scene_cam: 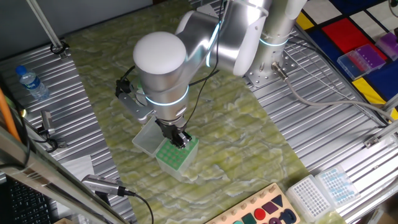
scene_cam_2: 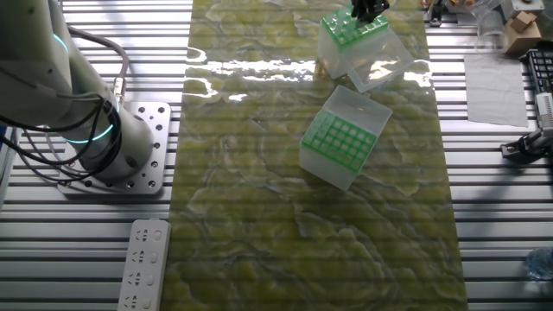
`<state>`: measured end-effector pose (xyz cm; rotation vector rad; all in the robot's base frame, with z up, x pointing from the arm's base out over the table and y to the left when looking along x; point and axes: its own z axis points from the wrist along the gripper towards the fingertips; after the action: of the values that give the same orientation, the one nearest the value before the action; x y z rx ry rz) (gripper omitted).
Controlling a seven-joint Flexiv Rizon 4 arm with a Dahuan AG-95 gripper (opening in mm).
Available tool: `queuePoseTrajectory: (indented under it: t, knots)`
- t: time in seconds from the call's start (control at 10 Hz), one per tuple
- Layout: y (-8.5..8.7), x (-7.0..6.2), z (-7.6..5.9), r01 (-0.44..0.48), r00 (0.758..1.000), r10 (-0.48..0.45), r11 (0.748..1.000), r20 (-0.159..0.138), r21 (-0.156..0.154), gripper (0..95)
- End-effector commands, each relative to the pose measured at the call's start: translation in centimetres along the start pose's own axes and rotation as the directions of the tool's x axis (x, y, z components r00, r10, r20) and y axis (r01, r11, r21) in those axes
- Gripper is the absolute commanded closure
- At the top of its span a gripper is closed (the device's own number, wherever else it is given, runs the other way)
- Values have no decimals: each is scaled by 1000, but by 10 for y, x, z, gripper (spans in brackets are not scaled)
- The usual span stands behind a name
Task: Transfer all large pipette tips from one holder to another
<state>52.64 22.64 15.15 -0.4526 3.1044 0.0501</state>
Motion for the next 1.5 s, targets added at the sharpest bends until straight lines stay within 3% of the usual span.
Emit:
queuePoseTrajectory:
  t: [0.1,0.5,0.6,1.0,1.3,1.5]
  knots:
    - [0,3,1,9,1000,-9,1000,2,1,760]
    - [-1,6,3,6,1000,-6,1000,5,-1,760]
    - [-1,6,3,4,1000,-4,1000,5,0,950]
    - [-1,6,-1,1,1000,-1,1000,1,-2,950]
    - [0,5,-19,5,1000,-5,1000,-3,-4,950]
    - [3,4,-38,1,1000,-1,1000,-8,-2,950]
